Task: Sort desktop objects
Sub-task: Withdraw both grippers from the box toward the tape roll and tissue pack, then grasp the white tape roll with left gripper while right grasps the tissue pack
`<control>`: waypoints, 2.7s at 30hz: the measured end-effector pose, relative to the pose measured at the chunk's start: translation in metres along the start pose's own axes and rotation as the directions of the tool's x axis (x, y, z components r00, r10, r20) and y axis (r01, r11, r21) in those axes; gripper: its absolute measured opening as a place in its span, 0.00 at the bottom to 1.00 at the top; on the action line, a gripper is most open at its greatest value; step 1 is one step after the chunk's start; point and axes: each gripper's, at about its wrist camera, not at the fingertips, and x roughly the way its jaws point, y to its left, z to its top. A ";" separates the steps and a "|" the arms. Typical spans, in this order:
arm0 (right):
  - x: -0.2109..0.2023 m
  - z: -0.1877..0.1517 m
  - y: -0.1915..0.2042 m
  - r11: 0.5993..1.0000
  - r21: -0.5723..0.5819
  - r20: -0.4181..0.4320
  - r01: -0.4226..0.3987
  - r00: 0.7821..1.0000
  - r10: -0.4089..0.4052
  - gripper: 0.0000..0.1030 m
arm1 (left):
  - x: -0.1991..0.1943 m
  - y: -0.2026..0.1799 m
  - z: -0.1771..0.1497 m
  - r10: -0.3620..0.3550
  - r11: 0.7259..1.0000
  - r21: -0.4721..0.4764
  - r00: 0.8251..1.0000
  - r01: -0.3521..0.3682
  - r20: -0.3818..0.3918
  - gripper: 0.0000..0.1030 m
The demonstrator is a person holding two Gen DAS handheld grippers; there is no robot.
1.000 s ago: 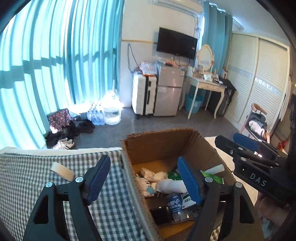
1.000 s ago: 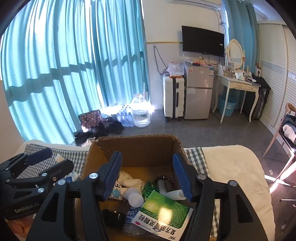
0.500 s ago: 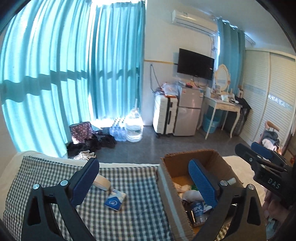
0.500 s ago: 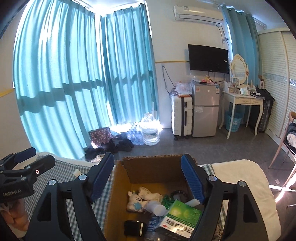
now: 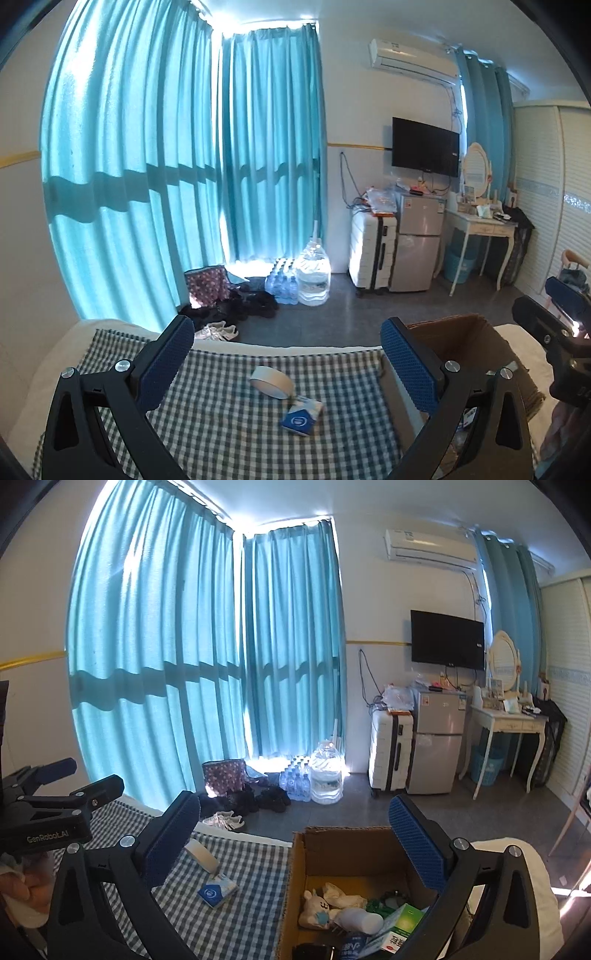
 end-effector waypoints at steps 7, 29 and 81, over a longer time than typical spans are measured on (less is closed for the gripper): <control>0.007 -0.004 0.017 1.000 -0.015 -0.018 -0.004 1.000 0.004 1.00 | 0.004 0.025 -0.005 0.033 0.999 -0.010 0.999 -0.033 -0.013 1.00; 0.078 -0.059 0.096 0.993 -0.060 -0.136 -0.097 0.987 0.089 1.00 | 0.095 0.083 -0.060 0.038 0.999 -0.022 0.981 -0.043 -0.190 1.00; 0.279 -0.235 0.111 0.998 0.026 -0.583 -0.063 0.810 0.067 1.00 | 0.338 0.053 -0.145 -0.216 0.959 -0.025 0.669 0.283 -0.711 0.72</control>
